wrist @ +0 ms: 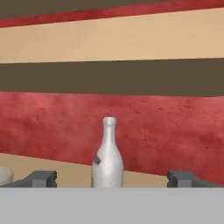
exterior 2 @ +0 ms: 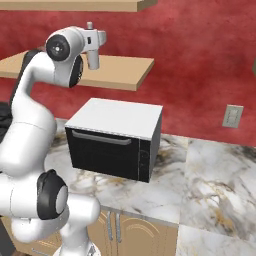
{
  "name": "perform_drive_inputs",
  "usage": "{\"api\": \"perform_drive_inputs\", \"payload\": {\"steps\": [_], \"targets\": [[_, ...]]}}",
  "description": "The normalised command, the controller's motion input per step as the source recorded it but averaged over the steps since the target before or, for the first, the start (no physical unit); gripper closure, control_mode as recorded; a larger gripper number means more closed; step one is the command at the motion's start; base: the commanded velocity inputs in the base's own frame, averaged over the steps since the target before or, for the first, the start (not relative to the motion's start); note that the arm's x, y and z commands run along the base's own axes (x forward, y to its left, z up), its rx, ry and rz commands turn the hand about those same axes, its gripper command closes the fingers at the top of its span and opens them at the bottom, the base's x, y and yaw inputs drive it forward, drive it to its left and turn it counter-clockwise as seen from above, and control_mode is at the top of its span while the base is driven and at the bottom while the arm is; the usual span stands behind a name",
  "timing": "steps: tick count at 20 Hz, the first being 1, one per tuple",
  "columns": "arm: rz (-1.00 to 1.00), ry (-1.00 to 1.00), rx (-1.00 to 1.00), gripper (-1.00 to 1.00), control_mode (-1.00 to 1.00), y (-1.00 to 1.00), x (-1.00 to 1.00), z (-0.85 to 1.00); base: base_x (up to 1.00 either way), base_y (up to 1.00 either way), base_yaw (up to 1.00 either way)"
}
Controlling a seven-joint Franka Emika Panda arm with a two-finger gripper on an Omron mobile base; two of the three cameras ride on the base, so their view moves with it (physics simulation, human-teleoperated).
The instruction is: There is a bowl on the dining counter. Grab a lemon wedge from the fridge and place it in the bowl. Then get the liquor bottle and glass cup from the cabinet and place them next to the bowl.
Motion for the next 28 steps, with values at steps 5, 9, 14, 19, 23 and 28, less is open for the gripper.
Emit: {"api": "perform_drive_inputs", "payload": {"steps": [5, 9, 14, 19, 23, 28], "targets": [[0.00, 0.00, 0.00, -1.00, -1.00, 0.08, 0.44, 0.03, 0.00, 0.00, 0.00], [0.00, 0.00, 0.00, -1.00, -1.00, 0.08, 0.30, 0.00, 0.00, 0.00, 0.00], [0.00, 0.00, 0.00, -1.00, -1.00, 0.13, 0.24, 0.00, 0.00, 0.00, 0.00], [-0.01, 0.00, 0.00, -1.00, -1.00, 0.04, 0.23, 0.00, 0.00, 0.00, 0.00], [0.00, 0.00, 0.00, -1.00, -1.00, 0.00, 0.20, 0.00, 0.00, 0.00, 0.00], [0.00, 0.01, 0.00, -1.00, -1.00, 0.05, 0.26, 0.00, 0.00, 0.00, 0.00]]}}
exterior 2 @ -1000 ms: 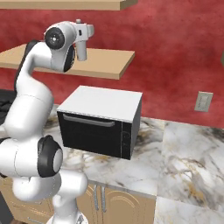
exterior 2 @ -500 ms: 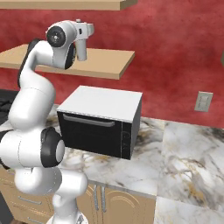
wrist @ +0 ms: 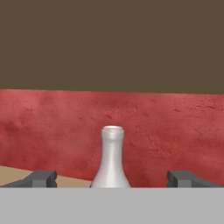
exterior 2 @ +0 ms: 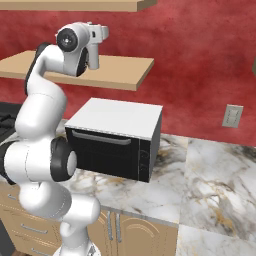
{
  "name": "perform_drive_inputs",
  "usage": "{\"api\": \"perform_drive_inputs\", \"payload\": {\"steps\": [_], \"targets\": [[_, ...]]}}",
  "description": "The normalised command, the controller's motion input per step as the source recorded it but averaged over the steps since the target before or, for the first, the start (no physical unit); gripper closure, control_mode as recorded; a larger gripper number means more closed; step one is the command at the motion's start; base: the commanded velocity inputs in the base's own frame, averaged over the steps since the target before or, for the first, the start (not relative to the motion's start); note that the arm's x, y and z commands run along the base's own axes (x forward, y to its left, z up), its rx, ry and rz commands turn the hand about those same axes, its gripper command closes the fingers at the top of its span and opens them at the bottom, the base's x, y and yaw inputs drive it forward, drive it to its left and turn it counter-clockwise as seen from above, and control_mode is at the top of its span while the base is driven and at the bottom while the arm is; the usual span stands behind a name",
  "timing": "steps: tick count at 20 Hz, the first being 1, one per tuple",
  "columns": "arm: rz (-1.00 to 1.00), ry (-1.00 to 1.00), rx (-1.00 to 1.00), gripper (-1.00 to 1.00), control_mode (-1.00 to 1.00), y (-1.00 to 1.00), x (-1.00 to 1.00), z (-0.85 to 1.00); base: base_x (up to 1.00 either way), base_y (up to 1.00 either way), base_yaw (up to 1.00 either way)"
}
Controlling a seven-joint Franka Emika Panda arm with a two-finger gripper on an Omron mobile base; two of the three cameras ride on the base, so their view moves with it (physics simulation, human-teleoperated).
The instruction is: There is a bowl on the dining counter. Grab a lemon wedge from the fridge and place it in the bowl. Then get the liquor bottle and glass cup from the cabinet and place them next to the bowl.
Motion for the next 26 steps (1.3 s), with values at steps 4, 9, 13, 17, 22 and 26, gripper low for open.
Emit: {"api": "perform_drive_inputs", "payload": {"steps": [4, 9, 13, 17, 22, 26], "targets": [[0.00, 0.00, 0.00, -1.00, -1.00, 0.07, 0.24, 0.00, 0.00, 0.00, 0.00], [0.00, 0.00, 0.00, -1.00, -1.00, 0.00, 0.20, 0.00, 0.00, 0.00, 0.00], [0.00, 0.00, 0.00, -1.00, -1.00, 0.00, 0.19, 0.00, 0.00, 0.00, 0.00], [0.00, 0.01, 0.00, -1.00, -1.00, 0.00, 0.25, 0.00, 0.00, 0.00, 0.00], [0.00, 0.01, 0.00, -1.00, -1.00, 0.00, 0.21, 0.00, 0.00, 0.00, 0.00], [0.00, 0.01, 0.00, 1.00, -1.00, 0.00, 0.18, 0.00, 0.00, 0.00, 0.00]]}}
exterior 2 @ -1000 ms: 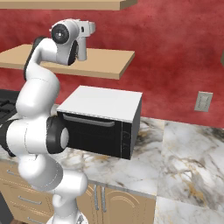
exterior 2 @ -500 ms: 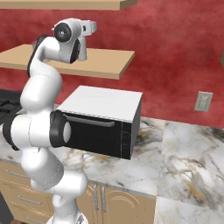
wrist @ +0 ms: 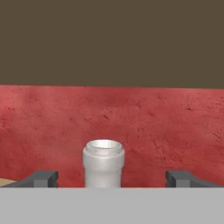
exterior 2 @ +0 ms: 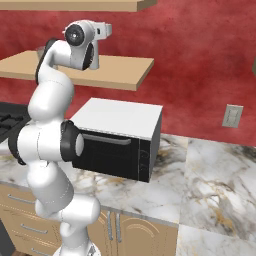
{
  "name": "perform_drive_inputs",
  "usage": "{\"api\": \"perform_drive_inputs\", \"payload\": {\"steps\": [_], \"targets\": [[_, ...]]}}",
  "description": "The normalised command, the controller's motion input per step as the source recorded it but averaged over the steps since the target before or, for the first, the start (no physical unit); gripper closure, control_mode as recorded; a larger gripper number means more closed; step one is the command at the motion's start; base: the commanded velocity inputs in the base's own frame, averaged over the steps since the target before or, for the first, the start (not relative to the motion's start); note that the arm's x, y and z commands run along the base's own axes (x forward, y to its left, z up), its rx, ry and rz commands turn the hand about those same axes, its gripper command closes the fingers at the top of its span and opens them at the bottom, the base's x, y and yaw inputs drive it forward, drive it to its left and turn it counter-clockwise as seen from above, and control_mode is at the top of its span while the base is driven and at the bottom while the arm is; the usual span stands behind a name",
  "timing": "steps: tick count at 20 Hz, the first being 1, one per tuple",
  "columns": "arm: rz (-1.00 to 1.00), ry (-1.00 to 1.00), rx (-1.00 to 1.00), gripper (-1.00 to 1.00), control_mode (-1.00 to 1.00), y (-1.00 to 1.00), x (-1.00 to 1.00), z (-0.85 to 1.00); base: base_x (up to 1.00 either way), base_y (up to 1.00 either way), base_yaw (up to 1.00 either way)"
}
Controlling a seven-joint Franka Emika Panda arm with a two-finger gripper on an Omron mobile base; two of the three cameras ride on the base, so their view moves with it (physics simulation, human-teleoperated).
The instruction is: There is a bowl on the dining counter. Grab a lemon wedge from the fridge and place it in the bowl. Then get the liquor bottle and glass cup from the cabinet and place them next to the bowl.
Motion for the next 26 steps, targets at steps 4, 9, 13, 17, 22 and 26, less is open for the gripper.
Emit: {"api": "perform_drive_inputs", "payload": {"steps": [4, 9, 13, 17, 22, 26], "targets": [[0.00, 0.04, 0.00, 1.00, -1.00, 0.00, 0.17, 0.00, 0.00, 0.00, 0.00], [0.00, 0.04, 0.00, 1.00, -1.00, 0.00, 0.05, -0.01, 0.00, 0.00, 0.00], [0.00, 0.02, 0.00, 1.00, -1.00, 0.00, 0.00, 0.00, 0.00, 0.00, 0.00], [0.00, 0.00, 0.00, 1.00, -1.00, 0.00, 0.00, 0.00, 0.00, 0.00, 0.00], [0.00, 0.00, 0.00, 1.00, -1.00, 0.00, -0.10, -0.01, 0.00, 0.00, 0.00], [0.00, 0.00, 0.00, 1.00, -1.00, 0.00, -0.28, -0.06, 0.00, 0.00, 0.00]]}}
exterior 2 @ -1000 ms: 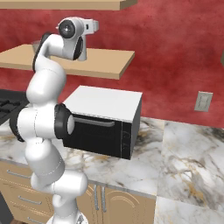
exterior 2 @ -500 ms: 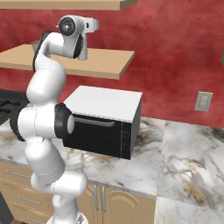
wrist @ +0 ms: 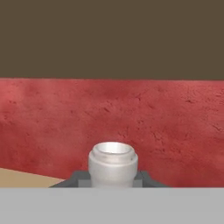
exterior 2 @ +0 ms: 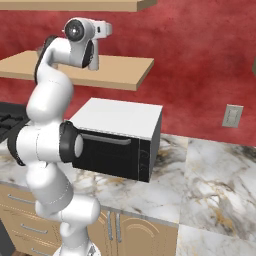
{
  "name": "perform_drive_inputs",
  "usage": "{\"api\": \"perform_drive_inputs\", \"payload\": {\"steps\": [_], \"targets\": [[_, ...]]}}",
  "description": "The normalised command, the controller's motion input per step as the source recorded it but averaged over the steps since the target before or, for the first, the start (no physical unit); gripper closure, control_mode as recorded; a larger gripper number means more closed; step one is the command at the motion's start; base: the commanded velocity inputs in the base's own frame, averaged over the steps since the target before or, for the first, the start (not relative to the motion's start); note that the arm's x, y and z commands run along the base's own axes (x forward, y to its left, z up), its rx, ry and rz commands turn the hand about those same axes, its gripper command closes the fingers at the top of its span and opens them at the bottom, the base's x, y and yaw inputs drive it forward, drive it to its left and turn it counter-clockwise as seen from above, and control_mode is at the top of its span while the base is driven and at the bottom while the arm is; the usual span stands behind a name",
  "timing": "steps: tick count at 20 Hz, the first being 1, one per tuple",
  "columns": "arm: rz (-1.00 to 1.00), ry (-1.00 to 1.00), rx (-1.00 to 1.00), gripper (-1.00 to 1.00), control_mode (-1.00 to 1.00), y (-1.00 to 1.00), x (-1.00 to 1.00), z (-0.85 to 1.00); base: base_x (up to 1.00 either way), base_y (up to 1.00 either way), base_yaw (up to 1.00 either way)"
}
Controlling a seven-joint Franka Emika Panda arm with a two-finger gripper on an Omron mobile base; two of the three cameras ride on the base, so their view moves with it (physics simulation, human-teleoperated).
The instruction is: There is a bowl on the dining counter. Grab a lemon wedge from the fridge and place it in the bowl. Then get the liquor bottle and glass cup from the cabinet and place them next to the bowl.
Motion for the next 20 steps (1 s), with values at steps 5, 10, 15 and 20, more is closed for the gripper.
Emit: {"api": "perform_drive_inputs", "payload": {"steps": [5, 10, 15, 20], "targets": [[0.00, -0.06, 0.00, 1.00, -1.00, 0.00, -0.47, -0.06, 0.00, 0.00, 0.00], [0.00, -0.10, 0.00, 1.00, -1.00, 0.00, -0.84, -0.07, 0.00, 0.00, 0.00], [0.00, 0.00, 0.00, 1.00, -1.00, 0.00, -1.00, 0.16, 0.00, 0.00, 0.00], [0.00, 0.00, 0.00, 1.00, -1.00, 0.00, -1.00, 0.17, 0.00, 0.00, 0.00]]}}
